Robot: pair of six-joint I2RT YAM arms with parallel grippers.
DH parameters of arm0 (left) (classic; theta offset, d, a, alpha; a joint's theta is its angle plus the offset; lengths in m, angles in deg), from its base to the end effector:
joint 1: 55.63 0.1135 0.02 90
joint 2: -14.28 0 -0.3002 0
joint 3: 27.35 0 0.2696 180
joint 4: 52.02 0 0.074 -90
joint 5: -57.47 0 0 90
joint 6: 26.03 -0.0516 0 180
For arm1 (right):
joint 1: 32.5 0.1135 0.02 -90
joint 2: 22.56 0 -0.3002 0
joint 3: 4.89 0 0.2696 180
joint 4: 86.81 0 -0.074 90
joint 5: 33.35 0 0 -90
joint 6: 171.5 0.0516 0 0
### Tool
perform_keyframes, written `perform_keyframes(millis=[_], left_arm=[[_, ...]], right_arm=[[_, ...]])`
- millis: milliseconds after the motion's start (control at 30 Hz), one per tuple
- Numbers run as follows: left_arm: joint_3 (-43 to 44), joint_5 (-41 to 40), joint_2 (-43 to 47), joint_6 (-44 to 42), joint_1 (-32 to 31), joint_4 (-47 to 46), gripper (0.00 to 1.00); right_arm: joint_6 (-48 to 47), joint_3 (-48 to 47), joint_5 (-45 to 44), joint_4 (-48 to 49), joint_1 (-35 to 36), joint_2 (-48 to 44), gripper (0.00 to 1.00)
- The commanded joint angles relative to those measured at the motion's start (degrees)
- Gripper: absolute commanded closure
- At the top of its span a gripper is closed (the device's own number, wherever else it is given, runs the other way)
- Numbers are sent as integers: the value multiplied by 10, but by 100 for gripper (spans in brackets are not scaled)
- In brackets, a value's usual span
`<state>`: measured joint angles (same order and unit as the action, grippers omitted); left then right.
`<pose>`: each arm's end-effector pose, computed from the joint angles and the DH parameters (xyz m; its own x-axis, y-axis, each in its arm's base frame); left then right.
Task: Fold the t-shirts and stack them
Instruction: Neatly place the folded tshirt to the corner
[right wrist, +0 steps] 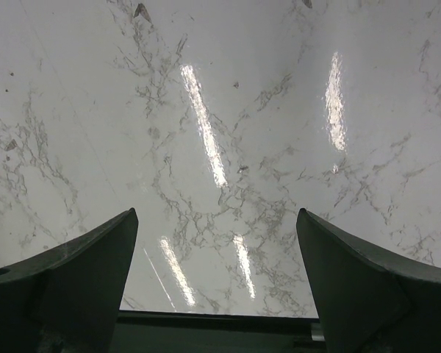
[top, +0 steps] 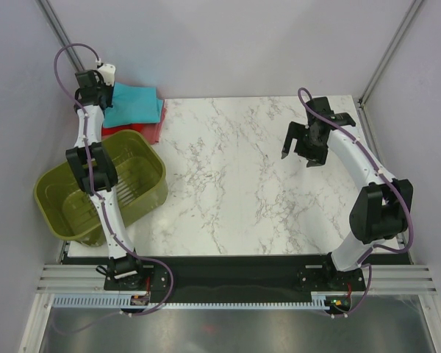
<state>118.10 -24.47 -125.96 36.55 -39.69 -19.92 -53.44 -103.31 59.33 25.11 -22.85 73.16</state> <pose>0.6086 0.1663 0.2734 -0.4559 0.3440 -0.8209 0.0656 0.9328 0.3544 0.3659 0.0647 0.3108 -0.8787 0.3272 -0.3476 0.2569 0.9378 0.2335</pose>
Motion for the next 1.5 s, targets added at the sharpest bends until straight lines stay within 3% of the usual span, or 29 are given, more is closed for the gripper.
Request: perform_keyframes(millis=[0,167,233,267,333,367,433,533,800,867,900,933,1033,1067,1100,1467], left_arm=[[21,25,55,13,4,-45,98],[1,32,45,-4,3,-46,98],[0,1,40,9,4,-46,93],[-1,-12,38,14,3,-46,73],[-4,-65,41,31,1,-48,52],[-3,-80,42,40,-4,-51,30],[-2,-165,49,73,-11,-52,23],[-36,-200,87,88,-42,-50,20],[-162,-214,189,126,-183,-45,25],[-175,-198,198,177,-192,-37,37],[-175,-193,195,197,-191,-30,48],[-170,-191,188,227,-190,1,50],[-78,-158,135,289,-176,99,70],[-73,-150,127,294,-172,107,80],[-74,-149,118,299,-172,111,83],[-116,-127,66,328,-171,168,90]], right_arm=[[0,-32,-6,-3,2,8,3],[1,-35,-6,1,2,10,3],[1,-29,-7,1,2,9,3],[1,-26,-7,0,3,6,3],[2,-25,-5,0,2,5,3],[4,-28,-1,0,2,4,3],[8,-34,5,-1,3,6,3],[15,-48,15,-1,2,9,3],[39,-64,57,-1,3,0,3],[39,-64,59,-6,3,-4,3],[39,-61,59,-10,4,-6,3],[38,-58,59,-10,4,-9,3],[39,-50,63,-9,3,-20,3],[37,-48,60,-9,4,-25,3],[34,-44,58,-9,3,-26,3],[21,-26,61,7,3,-24,3]])
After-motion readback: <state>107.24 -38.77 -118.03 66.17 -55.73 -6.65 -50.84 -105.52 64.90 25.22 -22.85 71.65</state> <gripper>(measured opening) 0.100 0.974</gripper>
